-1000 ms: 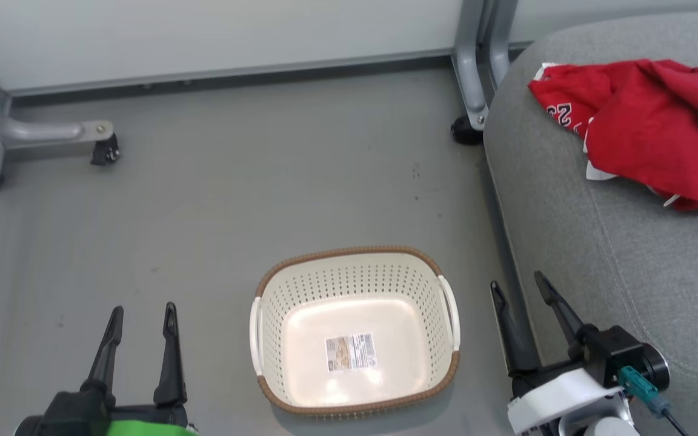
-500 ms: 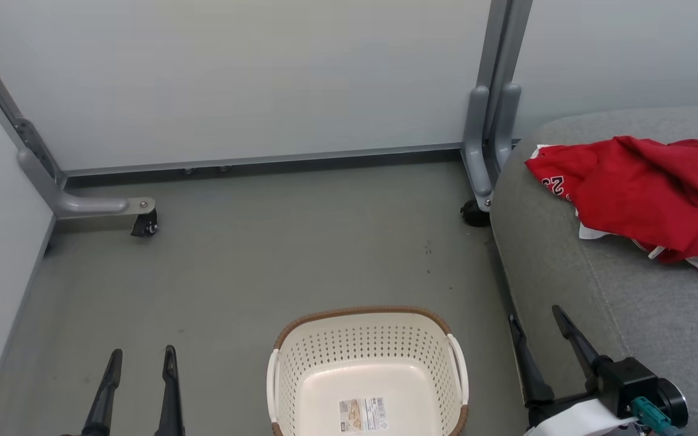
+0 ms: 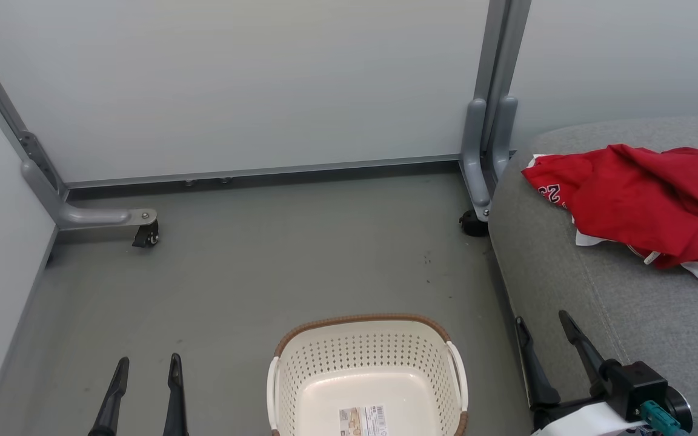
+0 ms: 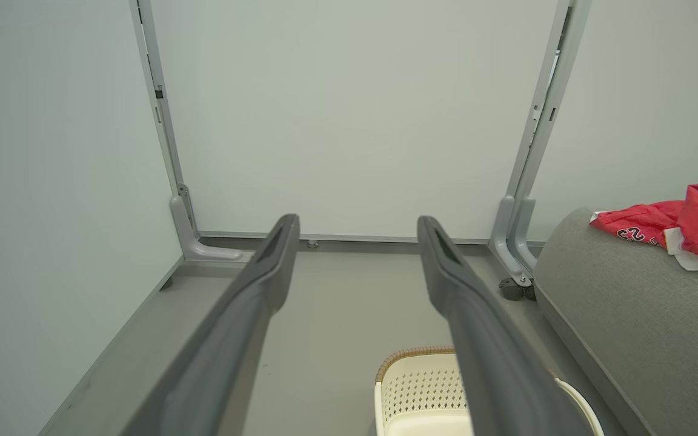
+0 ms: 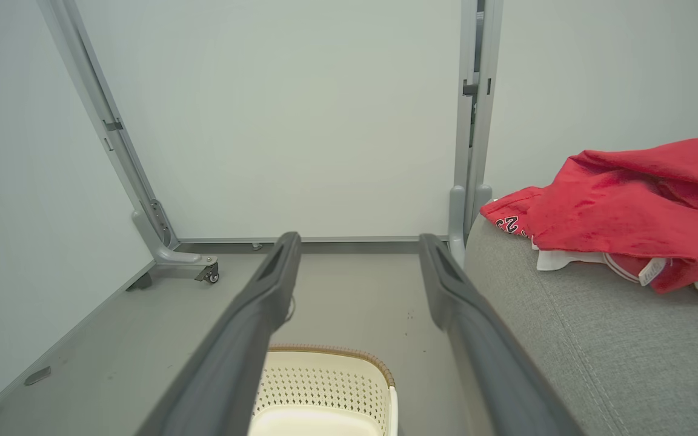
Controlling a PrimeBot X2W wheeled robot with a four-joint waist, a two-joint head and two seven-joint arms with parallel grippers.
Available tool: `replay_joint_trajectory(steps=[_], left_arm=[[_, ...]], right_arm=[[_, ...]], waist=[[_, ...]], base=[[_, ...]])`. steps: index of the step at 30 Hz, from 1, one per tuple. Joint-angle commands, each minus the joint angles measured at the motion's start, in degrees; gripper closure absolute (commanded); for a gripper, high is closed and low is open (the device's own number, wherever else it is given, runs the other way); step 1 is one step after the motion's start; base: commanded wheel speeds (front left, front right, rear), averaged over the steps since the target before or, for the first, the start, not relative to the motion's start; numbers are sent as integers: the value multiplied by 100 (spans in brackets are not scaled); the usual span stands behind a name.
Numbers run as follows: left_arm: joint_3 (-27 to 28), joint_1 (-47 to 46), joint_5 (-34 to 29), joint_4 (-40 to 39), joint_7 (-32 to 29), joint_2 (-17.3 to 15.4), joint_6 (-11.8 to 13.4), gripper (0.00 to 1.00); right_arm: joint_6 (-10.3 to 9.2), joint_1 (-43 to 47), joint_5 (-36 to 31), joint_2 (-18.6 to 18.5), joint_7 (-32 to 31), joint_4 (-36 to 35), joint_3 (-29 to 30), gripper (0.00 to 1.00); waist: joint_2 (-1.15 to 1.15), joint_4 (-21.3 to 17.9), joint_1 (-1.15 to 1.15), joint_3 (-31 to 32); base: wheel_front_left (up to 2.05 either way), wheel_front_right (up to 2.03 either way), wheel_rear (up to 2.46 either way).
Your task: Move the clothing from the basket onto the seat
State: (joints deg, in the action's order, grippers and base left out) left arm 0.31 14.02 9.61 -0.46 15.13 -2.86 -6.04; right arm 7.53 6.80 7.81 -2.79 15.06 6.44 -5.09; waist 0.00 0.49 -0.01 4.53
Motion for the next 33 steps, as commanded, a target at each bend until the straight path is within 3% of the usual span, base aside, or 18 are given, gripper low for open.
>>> replay_joint_trajectory(steps=[1, 5, 6, 10, 33], left_arm=[[8, -30, -30, 12, 2, -7, 10, 0], [-64, 8, -76, 74, 2, -7, -11, 0], [-61, 0, -30, 75, 0, 0, -1, 100], [-74, 3, 9, 285, -4, 20, -1, 100], [48, -603, 2464, 633, -561, -55, -47, 100]], right_arm=[[-8, 52, -50, -20, 17, -21, 13, 0], [-8, 110, -79, -20, 17, -24, -1, 0], [0, 21, -52, 0, 0, -4, 4, 100], [0, 53, -27, 20, -9, 185, -1, 100], [-1, -349, 2576, -126, -482, 328, 155, 100]], waist=[[0, -1, 1, 9], [0, 2, 1, 31], [0, 1, 1, 30], [0, 2, 1, 33], [0, -7, 1, -59]], base=[[0, 0, 0], [0, 0, 0], [0, 0, 0], [0, 0, 0], [0, 0, 0]])
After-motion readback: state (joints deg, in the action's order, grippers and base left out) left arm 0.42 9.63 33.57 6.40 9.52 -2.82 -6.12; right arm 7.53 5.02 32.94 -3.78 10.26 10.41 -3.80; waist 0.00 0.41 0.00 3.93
